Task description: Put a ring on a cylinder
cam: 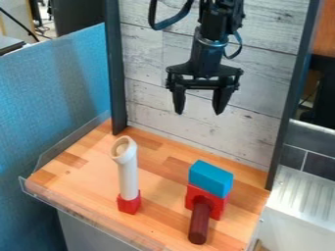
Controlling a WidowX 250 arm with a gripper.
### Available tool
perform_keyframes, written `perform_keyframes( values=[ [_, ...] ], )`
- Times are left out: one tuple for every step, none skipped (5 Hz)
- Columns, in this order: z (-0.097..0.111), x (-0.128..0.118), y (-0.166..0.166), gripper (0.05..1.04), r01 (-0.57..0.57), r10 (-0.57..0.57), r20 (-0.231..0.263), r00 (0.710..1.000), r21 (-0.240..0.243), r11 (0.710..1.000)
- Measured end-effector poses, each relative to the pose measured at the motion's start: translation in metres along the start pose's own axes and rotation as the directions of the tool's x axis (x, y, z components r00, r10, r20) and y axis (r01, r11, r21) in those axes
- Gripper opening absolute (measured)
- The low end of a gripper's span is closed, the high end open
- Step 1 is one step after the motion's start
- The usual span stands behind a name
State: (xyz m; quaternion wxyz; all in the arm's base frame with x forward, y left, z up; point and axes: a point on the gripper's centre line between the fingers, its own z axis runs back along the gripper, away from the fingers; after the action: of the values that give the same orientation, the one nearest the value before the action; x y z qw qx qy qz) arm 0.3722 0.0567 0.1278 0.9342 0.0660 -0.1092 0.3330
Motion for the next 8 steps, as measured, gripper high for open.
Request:
perform_keyframes(
  values=[
    [-0.015, -0.006, 0.001, 1.001, 0.009, -0.008, -0.035, 0.999, 0.023, 1.000],
    [-0.026, -0.006, 0.012, 1.001, 0.008, -0.006, -0.039, 0.999, 0.028, 1.000],
    [-0.029, -0.002, 0.029, 1.001, -0.047, 0.048, -0.046, 0.998, 0.026, 0.999],
    [-0.015, 0.001, 0.049, 1.001, -0.103, 0.103, -0.039, 0.994, -0.005, 0.995],
    [-0.011, 0.000, 0.073, 1.001, -0.171, 0.169, -0.055, 0.984, -0.023, 0.985],
    [-0.004, 0.003, 0.092, 1.001, -0.211, 0.209, -0.068, 0.976, -0.033, 0.977],
    [-0.011, 0.002, 0.112, 1.001, -0.257, 0.254, -0.081, 0.964, -0.032, 0.966],
    [-0.029, -0.007, 0.122, 1.001, -0.293, 0.283, -0.115, 0.952, -0.085, 0.952]
  ],
)
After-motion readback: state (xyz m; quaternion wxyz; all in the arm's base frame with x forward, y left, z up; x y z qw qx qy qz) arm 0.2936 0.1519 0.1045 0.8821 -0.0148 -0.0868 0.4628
